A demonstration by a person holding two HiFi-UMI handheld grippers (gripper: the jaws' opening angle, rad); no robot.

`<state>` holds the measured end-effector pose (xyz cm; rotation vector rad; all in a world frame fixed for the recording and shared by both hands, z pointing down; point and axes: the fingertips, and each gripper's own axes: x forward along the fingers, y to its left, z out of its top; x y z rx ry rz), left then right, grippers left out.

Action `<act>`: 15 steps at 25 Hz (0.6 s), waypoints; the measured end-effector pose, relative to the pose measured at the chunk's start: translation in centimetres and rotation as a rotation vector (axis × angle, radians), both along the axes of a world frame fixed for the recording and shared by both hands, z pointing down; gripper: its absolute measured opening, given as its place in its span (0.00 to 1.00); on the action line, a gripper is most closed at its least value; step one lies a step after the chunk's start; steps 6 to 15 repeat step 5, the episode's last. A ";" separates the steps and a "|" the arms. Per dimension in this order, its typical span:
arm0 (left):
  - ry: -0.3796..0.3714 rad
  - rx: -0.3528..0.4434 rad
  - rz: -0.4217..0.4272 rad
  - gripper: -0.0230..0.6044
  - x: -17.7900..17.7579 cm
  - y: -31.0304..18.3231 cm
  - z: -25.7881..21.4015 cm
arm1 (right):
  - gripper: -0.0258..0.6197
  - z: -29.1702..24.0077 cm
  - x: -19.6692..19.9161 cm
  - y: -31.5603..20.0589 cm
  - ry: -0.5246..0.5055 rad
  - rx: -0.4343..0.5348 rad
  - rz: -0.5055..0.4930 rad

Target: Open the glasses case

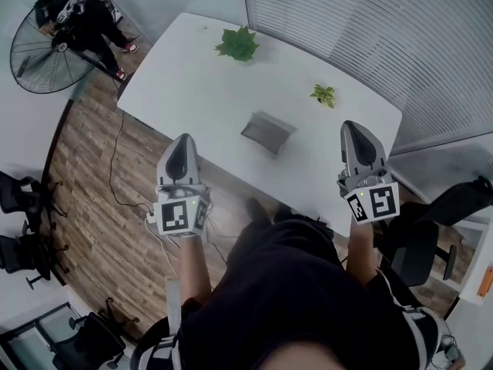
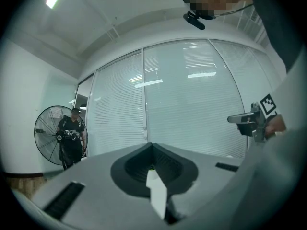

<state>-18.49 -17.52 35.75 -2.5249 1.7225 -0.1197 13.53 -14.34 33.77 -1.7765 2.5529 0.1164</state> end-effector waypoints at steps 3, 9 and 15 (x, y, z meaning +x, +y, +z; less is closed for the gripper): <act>0.006 0.002 -0.004 0.04 0.0 0.0 -0.1 | 0.06 -0.1 0.3 -0.1 0.003 -0.006 0.007; 0.012 0.009 -0.005 0.04 0.1 -0.1 -0.2 | 0.06 -0.1 0.6 -0.2 0.004 -0.009 0.017; 0.012 0.009 -0.005 0.04 0.1 -0.1 -0.2 | 0.06 -0.1 0.6 -0.2 0.004 -0.009 0.017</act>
